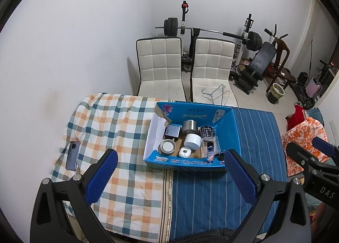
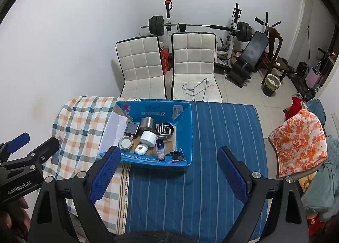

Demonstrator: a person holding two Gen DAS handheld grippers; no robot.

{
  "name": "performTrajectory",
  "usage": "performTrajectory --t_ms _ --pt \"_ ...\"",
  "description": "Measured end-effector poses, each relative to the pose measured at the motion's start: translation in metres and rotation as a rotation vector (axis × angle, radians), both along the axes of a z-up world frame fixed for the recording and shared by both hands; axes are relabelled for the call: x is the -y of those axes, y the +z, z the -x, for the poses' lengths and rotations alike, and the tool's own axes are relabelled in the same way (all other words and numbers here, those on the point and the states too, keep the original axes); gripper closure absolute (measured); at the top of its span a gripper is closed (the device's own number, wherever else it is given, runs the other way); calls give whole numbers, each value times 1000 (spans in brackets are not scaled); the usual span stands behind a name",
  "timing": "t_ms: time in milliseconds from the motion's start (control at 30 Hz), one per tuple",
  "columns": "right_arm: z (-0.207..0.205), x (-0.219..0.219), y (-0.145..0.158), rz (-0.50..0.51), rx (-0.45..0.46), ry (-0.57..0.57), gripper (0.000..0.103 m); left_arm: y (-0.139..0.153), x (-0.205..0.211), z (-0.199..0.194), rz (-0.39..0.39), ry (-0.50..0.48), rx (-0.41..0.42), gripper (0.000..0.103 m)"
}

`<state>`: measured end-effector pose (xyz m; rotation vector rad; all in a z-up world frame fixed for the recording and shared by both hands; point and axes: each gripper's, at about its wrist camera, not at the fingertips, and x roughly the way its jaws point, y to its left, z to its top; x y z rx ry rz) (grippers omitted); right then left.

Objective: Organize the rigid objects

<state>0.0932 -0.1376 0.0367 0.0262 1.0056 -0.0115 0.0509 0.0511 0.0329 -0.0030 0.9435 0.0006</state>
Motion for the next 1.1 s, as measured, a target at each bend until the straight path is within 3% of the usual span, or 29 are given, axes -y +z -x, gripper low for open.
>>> performTrajectory --t_ms 1100 --pt "0 2 -16 6 -24 19 8 -11 2 -2 5 7 -30 0"
